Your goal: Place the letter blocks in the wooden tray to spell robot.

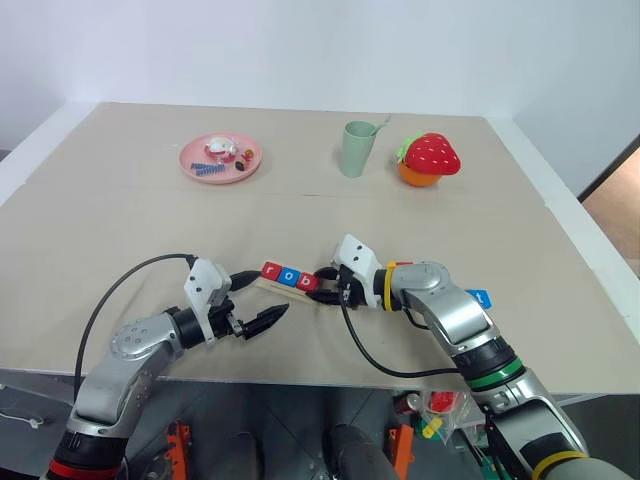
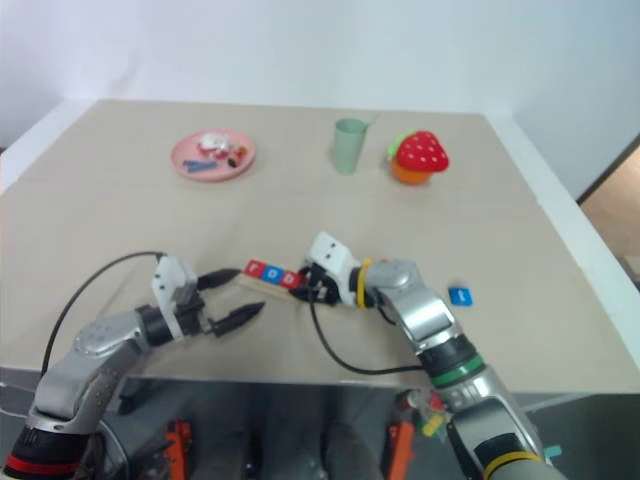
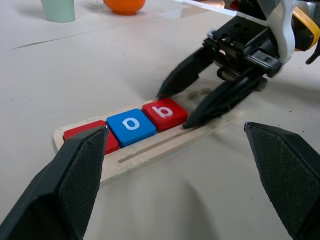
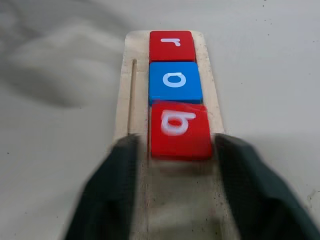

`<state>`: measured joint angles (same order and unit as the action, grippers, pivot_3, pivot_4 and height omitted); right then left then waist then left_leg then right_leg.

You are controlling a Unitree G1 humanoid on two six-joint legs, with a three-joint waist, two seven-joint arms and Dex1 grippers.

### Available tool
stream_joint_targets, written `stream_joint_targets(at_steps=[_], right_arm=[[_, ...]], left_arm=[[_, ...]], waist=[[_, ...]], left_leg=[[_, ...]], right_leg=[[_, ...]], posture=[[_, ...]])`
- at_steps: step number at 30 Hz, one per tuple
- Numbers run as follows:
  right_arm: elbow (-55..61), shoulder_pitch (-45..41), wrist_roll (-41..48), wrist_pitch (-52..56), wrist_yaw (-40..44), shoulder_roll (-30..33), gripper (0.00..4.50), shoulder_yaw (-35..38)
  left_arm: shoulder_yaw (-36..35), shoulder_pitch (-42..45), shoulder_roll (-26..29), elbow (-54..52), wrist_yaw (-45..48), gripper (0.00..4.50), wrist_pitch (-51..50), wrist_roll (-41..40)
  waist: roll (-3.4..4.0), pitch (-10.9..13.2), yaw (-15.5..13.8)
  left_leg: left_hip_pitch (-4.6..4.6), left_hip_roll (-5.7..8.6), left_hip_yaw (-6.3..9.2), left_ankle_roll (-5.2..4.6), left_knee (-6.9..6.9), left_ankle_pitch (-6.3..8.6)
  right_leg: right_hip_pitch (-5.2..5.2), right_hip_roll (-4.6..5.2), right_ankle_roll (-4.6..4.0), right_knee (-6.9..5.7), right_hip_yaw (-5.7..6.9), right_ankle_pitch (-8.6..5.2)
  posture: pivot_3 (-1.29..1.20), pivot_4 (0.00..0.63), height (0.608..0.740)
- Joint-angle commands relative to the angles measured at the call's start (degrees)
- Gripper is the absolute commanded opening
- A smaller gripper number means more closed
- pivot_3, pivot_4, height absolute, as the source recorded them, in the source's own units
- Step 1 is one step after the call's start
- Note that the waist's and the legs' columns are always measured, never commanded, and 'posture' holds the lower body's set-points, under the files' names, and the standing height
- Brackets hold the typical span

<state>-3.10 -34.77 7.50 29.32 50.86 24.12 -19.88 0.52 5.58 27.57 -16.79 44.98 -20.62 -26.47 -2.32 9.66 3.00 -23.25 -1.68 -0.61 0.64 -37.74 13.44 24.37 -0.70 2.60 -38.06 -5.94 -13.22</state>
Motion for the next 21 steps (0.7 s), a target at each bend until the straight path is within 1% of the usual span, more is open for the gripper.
stream_joint_targets(at_steps=[1,2,3,5,9,11,14,17,21], right_arm=[[0.35,-1.01,0.40,0.36,0.25,-0.51,3.99,1.03],[0.40,-1.03,0.32,0.18,0.02,-0.63,4.34,1.20],[0.49,-1.07,0.35,0.21,-0.23,-0.75,4.45,1.45],[1.54,-1.26,0.99,0.88,-0.68,-0.99,4.45,2.37],[8.57,-1.71,7.43,8.96,-5.33,-3.15,4.45,10.68],[10.61,-1.49,8.33,10.66,-6.62,-2.97,4.45,12.47],[13.44,-0.60,8.87,11.70,-8.56,-1.76,4.45,15.27],[15.57,1.04,9.59,12.70,-9.78,0.91,4.45,18.63],[12.90,4.22,7.75,10.30,-10.94,6.16,4.45,22.12]], left_arm=[[0.24,0.33,0.07,-2.27,-0.21,4.50,0.34,0.11],[0.27,0.36,0.11,-2.23,-0.18,4.50,0.37,0.15],[0.30,0.42,0.15,-2.23,-0.13,4.50,0.39,0.15],[0.27,0.69,0.35,-2.21,0.34,4.50,0.70,0.10],[0.90,1.74,1.57,-2.27,2.86,4.50,1.22,-0.16],[1.08,1.91,1.63,-2.24,3.21,4.50,1.27,-0.12],[1.63,2.23,1.67,-2.25,3.84,4.50,1.73,0.33],[2.56,2.66,1.73,-2.52,5.07,4.50,2.09,0.34],[3.88,3.21,2.49,-3.50,7.85,4.50,1.51,-0.22]], waist=[[0.00,0.00,0.00],[0.00,0.00,0.00],[0.00,0.00,0.00],[0.00,0.00,0.00],[0.01,0.01,-0.10],[0.01,0.01,-0.11],[0.01,0.01,-0.11],[0.01,0.01,-0.16],[0.01,0.01,-0.22]], left_leg=[[0.00,0.00,0.00,0.00,0.00,0.00],[0.00,0.00,0.00,0.00,0.00,0.00],[0.00,0.00,0.00,0.00,0.00,0.00],[0.00,0.00,0.00,0.00,0.00,0.00],[-0.02,0.01,0.01,0.01,0.00,0.00],[-0.04,0.01,0.02,0.01,0.00,-0.01],[-0.04,0.01,0.02,0.01,0.02,0.00],[-0.04,0.02,0.03,0.01,0.04,0.00],[-0.05,0.05,0.00,0.01,0.04,0.00]], right_leg=[[0.00,0.00,0.00,0.00,0.00,0.00],[0.00,0.00,0.00,0.00,0.00,0.00],[0.00,0.00,0.00,0.00,0.00,0.00],[0.00,0.00,0.00,0.00,0.00,0.00],[0.02,0.00,-0.01,-0.01,0.00,0.00],[0.02,0.01,0.00,0.00,0.00,-0.01],[0.01,0.01,0.01,0.01,0.00,-0.02],[0.02,0.01,0.00,0.01,0.01,-0.04],[0.01,0.04,0.01,0.02,0.00,-0.06]], posture=[[0.00,0.150,0.740],[0.00,0.150,0.740],[0.00,0.150,0.740],[0.00,0.150,0.740],[0.00,0.150,0.740],[0.00,0.150,0.740],[0.00,0.150,0.740],[0.00,0.150,0.740],[0.00,0.150,0.740]])
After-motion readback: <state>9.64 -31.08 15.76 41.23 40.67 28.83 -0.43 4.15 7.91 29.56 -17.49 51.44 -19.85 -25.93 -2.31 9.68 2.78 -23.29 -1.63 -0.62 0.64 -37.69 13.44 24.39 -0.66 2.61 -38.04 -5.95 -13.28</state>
